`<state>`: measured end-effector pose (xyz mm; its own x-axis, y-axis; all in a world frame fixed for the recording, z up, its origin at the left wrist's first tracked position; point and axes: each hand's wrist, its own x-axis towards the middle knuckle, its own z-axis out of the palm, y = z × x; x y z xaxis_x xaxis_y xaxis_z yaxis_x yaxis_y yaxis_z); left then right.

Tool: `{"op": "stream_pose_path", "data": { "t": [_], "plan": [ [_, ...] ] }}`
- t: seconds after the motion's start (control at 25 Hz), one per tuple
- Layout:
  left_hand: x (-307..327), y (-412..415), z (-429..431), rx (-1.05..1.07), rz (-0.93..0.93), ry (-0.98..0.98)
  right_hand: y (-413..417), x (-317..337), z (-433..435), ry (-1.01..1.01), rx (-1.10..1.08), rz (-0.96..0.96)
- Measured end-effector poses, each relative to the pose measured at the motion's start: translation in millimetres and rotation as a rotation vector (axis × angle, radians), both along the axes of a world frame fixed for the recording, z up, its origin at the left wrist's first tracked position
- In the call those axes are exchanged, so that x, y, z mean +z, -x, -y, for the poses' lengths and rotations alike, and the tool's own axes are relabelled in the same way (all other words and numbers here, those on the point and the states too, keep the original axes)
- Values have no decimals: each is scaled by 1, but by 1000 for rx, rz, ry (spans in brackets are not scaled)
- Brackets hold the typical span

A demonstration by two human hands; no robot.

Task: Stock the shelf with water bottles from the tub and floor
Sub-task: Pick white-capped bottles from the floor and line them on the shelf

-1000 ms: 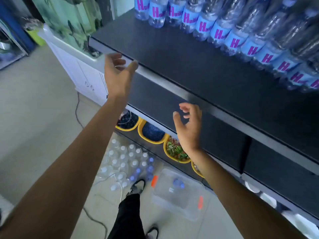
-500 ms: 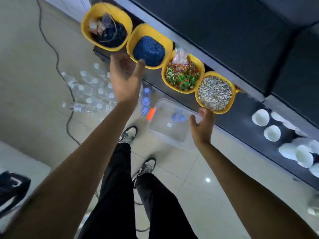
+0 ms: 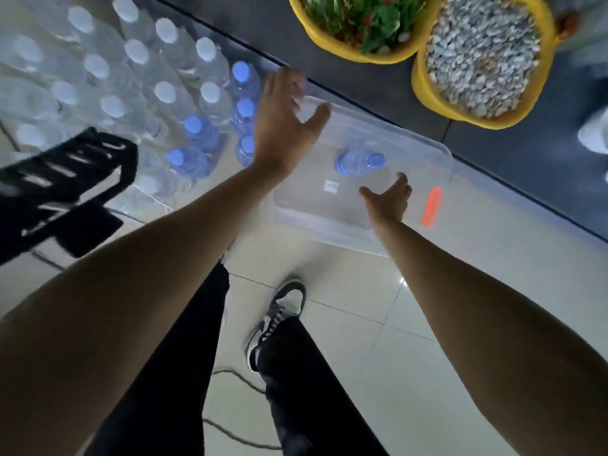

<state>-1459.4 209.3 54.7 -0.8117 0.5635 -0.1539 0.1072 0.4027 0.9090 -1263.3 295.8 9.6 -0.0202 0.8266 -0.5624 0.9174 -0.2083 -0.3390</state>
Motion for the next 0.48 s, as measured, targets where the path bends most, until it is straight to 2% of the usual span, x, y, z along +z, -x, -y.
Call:
{"op": "stream_pose_path", "data": {
  "t": [0.12, 0.28, 0.36, 0.48],
  "plan": [
    [-59, -23, -15, -351, -66, 174, 17, -42, -13, 15, -61, -161],
    [-111, -42, -39, -746, -12, 494, 33, -79, -23, -75, -219, -297],
    [-120, -47, -56, -833, 28, 549, 34, -82, -28, -129, -223, -304],
    [-108, -47, -67, -807, 73, 511, 37, -66, -25, -155, -108, -316]
  ]
}}
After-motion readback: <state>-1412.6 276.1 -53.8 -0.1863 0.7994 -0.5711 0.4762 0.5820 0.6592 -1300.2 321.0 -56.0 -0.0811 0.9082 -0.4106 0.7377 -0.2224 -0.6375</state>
